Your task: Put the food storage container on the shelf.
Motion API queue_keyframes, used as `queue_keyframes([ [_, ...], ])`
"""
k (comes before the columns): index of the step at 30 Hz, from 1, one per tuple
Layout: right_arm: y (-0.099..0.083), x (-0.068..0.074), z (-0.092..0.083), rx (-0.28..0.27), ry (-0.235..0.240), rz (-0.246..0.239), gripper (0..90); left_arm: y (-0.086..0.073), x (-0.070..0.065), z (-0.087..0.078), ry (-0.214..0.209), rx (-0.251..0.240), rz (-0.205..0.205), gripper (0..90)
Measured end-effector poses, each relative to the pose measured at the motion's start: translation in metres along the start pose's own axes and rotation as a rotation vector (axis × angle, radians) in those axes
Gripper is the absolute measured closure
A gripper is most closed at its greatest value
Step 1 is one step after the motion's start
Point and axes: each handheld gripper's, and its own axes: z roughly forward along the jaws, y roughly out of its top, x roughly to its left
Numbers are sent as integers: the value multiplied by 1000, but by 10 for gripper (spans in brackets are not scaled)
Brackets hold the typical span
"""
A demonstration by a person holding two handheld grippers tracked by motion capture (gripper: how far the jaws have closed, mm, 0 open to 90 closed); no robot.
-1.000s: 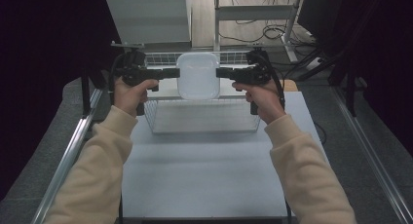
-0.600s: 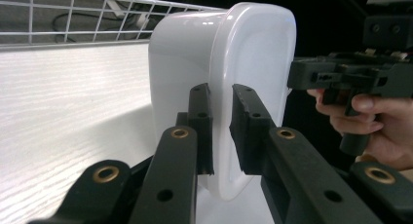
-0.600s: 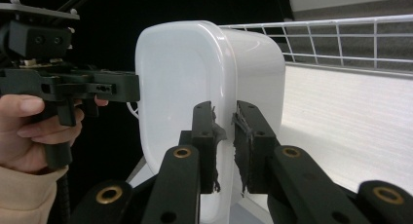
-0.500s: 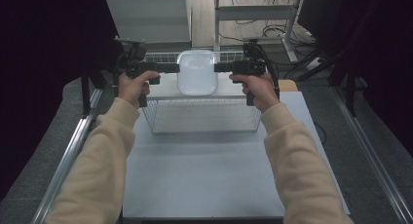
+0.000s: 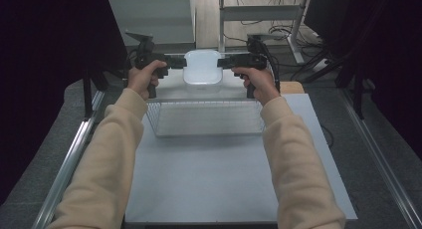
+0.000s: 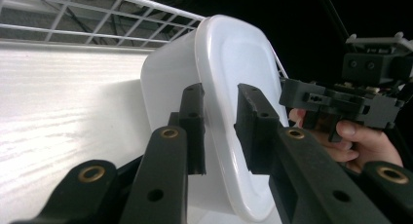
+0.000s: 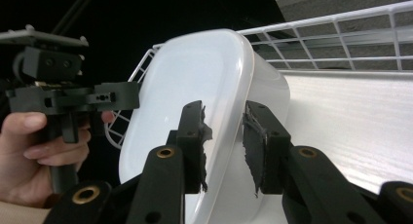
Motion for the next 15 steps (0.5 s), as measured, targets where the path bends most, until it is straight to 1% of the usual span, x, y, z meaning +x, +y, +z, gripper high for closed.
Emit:
queue_keyframes([
  [4, 1, -6, 6, 2, -2, 27, 680, 1, 8, 5, 10, 9, -18, 716],
  [6, 0, -9, 8, -5, 1, 38, 676, 1, 10, 5, -5, -4, -30, 714],
  [9, 0, -9, 9, -14, -1, 39, 675, 1, 8, 6, 5, -4, -21, 705],
  [10, 0, -9, 9, -16, -5, 36, 672, 0, 8, 6, 1, 0, -17, 690],
  [12, 0, -6, 8, -24, -4, 25, 607, 0, 5, 5, -11, -13, -13, 619],
  [13, -1, -4, 7, -30, -2, 15, 559, -1, 2, 4, -12, -24, -1, 576],
  [15, -2, 2, 5, -52, -15, -27, 474, -2, -3, 2, -5, -41, 25, 502],
])
